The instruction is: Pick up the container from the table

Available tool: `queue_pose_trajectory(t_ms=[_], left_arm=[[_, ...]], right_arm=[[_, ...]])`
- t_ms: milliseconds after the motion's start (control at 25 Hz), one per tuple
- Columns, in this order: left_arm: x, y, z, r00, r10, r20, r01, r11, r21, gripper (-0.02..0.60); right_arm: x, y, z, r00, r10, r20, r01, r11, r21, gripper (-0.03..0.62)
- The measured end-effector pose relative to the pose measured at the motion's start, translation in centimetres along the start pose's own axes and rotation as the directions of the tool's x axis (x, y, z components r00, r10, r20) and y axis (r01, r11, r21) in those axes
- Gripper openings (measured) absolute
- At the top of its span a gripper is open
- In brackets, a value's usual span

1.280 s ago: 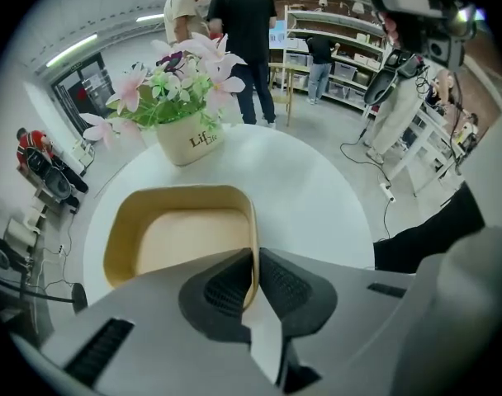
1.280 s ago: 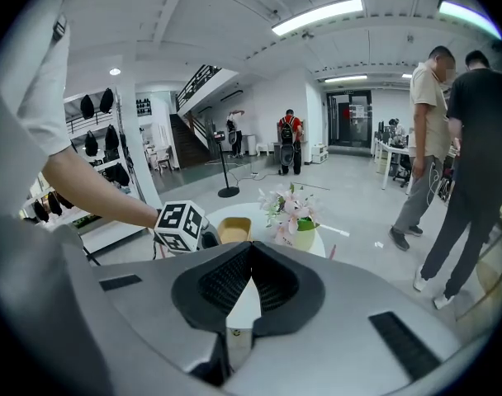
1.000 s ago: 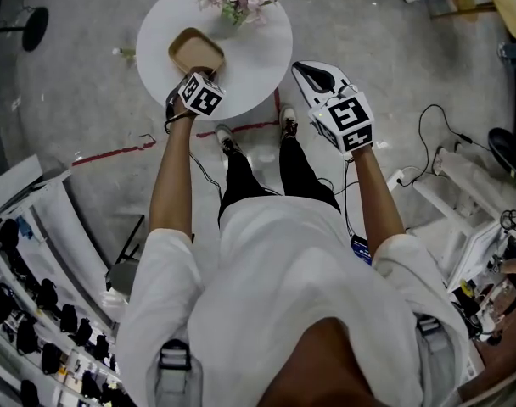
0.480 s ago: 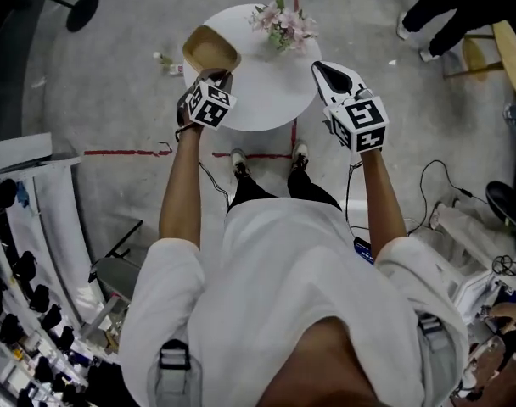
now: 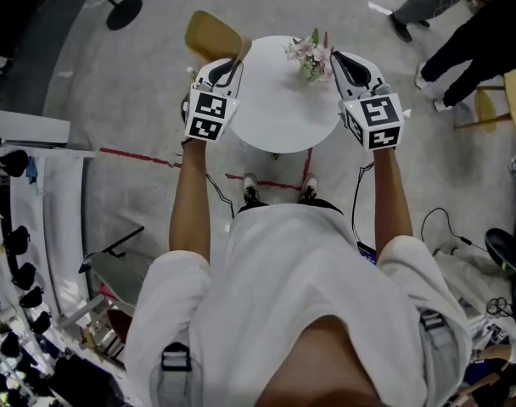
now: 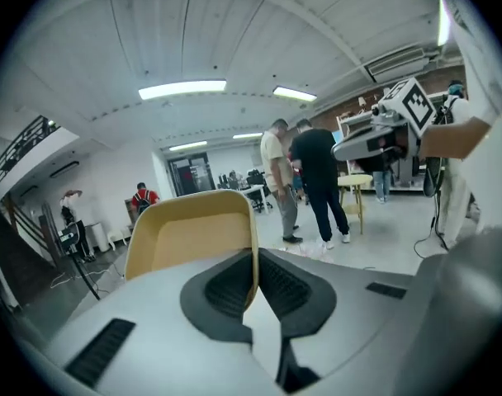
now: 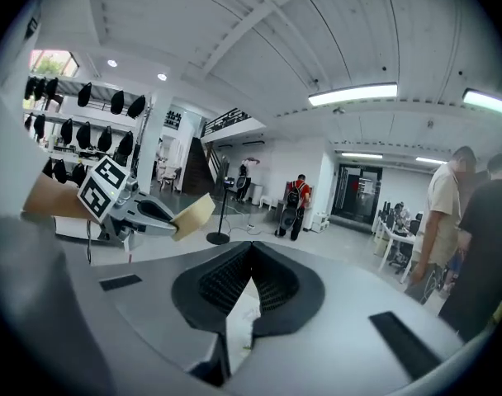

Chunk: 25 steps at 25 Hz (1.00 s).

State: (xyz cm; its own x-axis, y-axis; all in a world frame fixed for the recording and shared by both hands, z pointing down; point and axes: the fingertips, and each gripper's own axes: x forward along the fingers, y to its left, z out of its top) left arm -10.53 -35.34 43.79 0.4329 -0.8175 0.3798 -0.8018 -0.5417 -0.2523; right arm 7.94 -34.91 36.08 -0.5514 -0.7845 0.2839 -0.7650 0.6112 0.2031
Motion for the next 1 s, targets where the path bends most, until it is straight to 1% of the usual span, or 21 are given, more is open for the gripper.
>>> queue_pose_trajectory(t_ms=[120, 280, 520, 680, 840, 1000], left_arm=[[-2.1, 0.9, 3.0, 0.996, 0.037, 0.076, -0.038, 0.999, 0.009, 0.031], [-4.5, 2.2, 6.4, 0.987, 0.074, 0.142, -0.086, 0.993, 0.079, 0.031], [-7.6, 3.1, 10.3, 0.968, 0.104, 0.229, -0.136, 0.983, 0.126, 0.031], [-8.6, 2.9, 11.4, 0.959, 0.113, 0.258, -0.153, 0.978, 0.141, 0.031], [-8.4, 2.4, 11.5, 0.961, 0.110, 0.254, -0.155, 0.974, 0.165, 0.031], [-8.4, 2.3, 11.5, 0.962, 0.107, 0.253, -0.153, 0.974, 0.170, 0.031]], right_arm=[[-0.1, 0.2, 2.2, 0.999, 0.011, 0.034, -0.009, 0.998, -0.058, 0.014], [-0.3, 0.9, 4.9, 0.998, 0.019, 0.063, -0.011, 0.991, -0.131, 0.014], [-0.9, 0.9, 7.5, 0.993, 0.016, 0.115, 0.004, 0.985, -0.172, 0.015], [-1.4, 0.9, 8.5, 0.989, 0.020, 0.146, 0.007, 0.984, -0.180, 0.015], [-1.6, 1.1, 8.7, 0.989, 0.021, 0.146, 0.007, 0.981, -0.192, 0.014], [-1.5, 1.2, 8.6, 0.989, 0.019, 0.144, 0.011, 0.978, -0.208, 0.014]])
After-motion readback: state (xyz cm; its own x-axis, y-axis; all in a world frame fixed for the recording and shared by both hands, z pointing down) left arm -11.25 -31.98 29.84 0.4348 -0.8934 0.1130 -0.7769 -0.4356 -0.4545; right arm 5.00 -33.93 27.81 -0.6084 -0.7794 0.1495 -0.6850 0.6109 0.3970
